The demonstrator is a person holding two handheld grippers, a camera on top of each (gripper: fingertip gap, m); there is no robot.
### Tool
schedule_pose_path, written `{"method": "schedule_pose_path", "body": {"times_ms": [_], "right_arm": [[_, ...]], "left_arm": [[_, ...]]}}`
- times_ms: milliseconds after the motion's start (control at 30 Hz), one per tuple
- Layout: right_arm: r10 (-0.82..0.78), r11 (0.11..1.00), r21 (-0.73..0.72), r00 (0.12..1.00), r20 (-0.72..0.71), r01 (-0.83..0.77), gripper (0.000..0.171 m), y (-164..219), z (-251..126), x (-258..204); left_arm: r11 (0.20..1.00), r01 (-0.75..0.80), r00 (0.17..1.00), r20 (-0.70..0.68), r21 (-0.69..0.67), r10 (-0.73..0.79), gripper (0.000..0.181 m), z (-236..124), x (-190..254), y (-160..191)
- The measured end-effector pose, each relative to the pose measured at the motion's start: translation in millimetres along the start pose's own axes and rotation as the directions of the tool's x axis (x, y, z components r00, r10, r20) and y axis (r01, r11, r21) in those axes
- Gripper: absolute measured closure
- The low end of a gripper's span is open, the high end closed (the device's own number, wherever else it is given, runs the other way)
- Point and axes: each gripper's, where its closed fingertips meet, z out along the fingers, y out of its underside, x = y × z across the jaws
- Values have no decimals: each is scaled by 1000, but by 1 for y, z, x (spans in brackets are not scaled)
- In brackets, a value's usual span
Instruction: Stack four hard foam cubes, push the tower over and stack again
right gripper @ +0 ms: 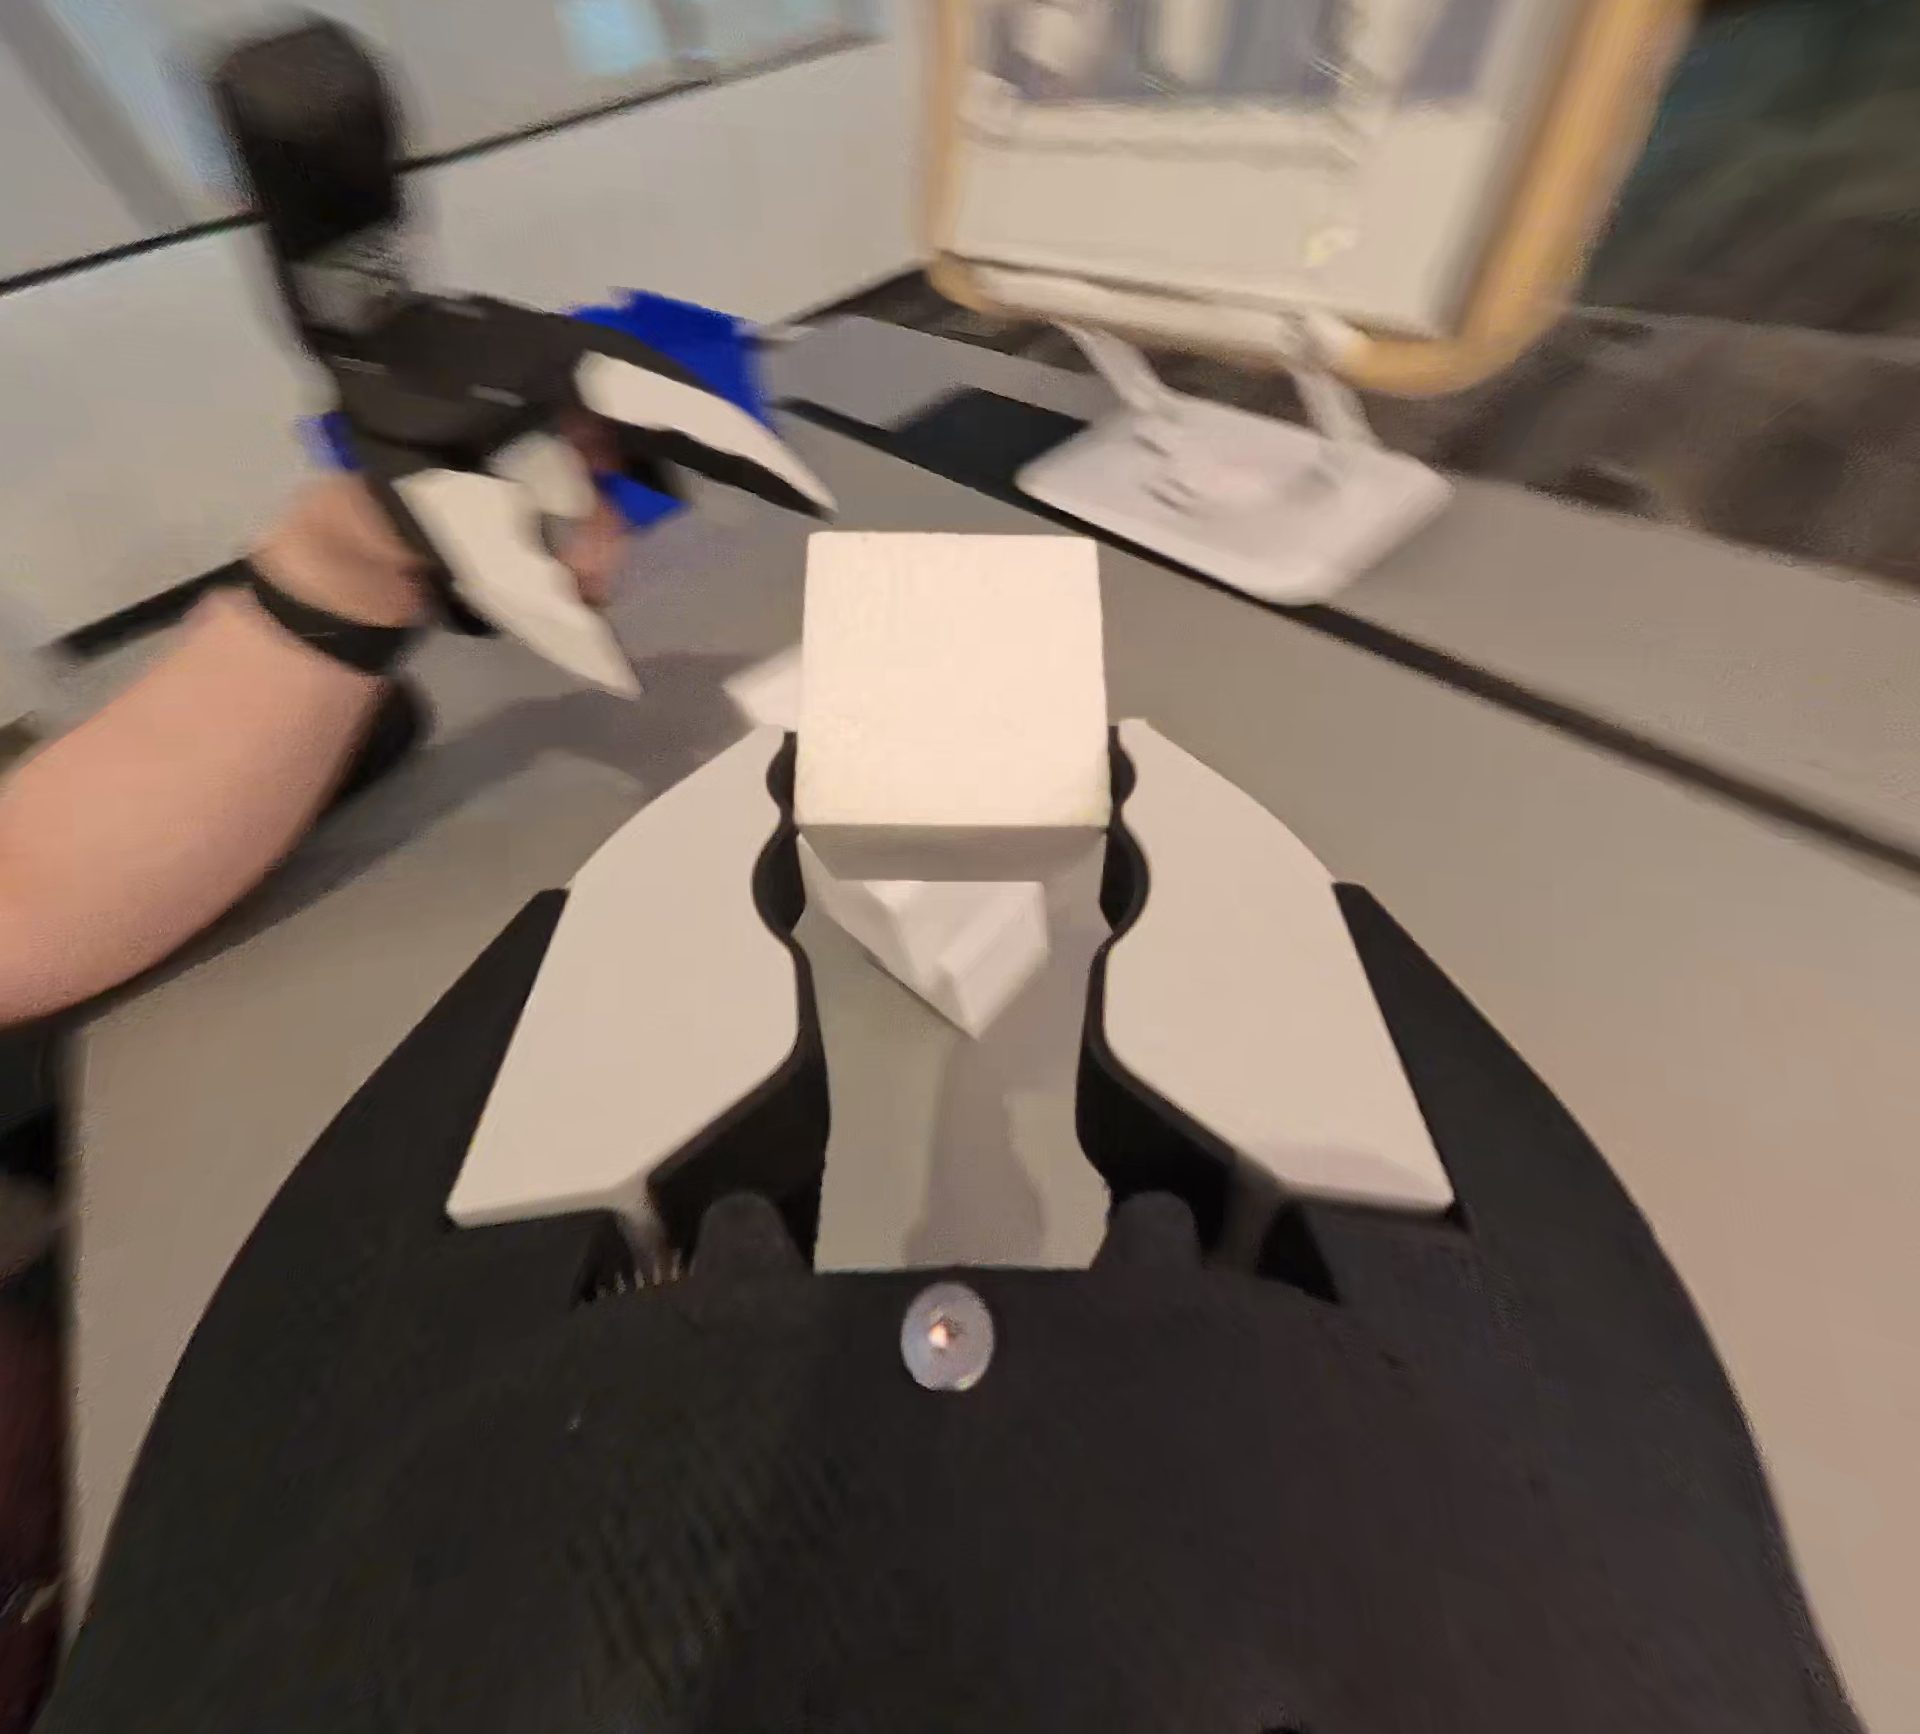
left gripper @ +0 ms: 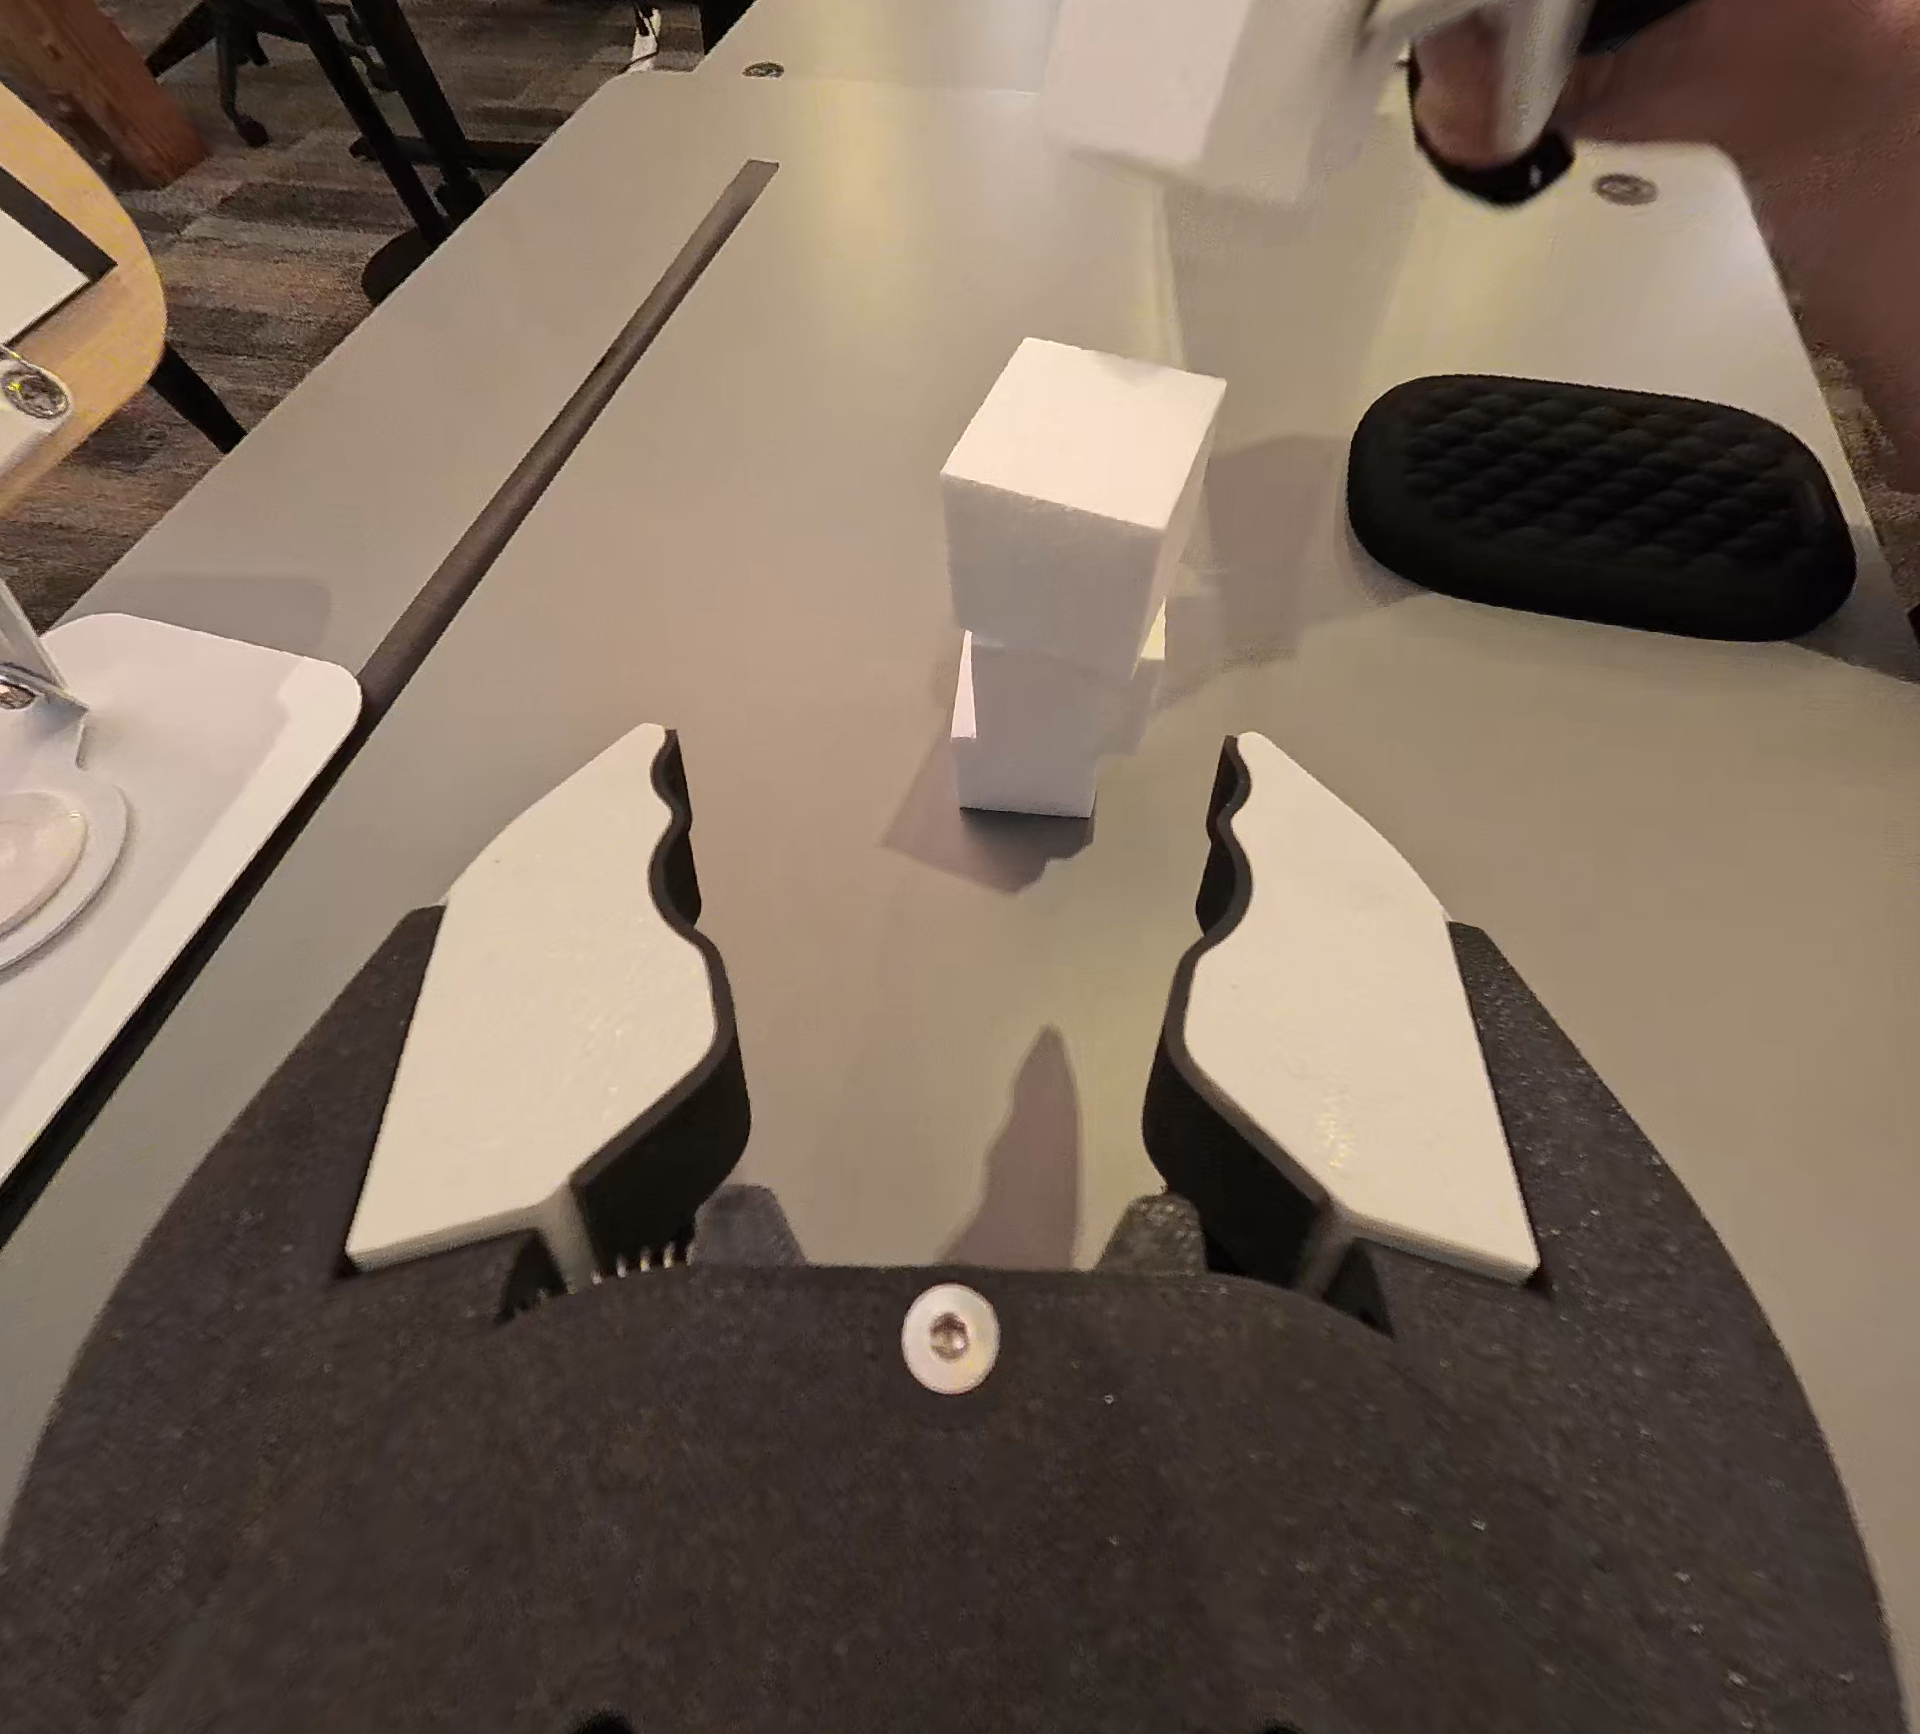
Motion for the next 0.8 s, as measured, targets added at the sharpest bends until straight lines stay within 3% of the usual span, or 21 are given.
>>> {"method": "schedule_pose_path", "body": {"times_ms": [100,233,667,800], "right_arm": [[-107,988,-73,949,297,134,115,-31,21,-44],[-157,920,-265,890,427,289,115,-18,42,-44],[-189,854,-363,873,450,373,115,13,60,-24],[-234,883,-292,885,402,366,100,7,58,-26]], "left_arm": [[1000,-16,1000,7,-14,16,87,-1,-1,2],[998,-15,1000,20,-56,16,87,-1,-5,11],[998,0,1000,16,-68,1,88,5,-8,16],[998,-1,999,47,-55,4,87,1,-14,15]]}}
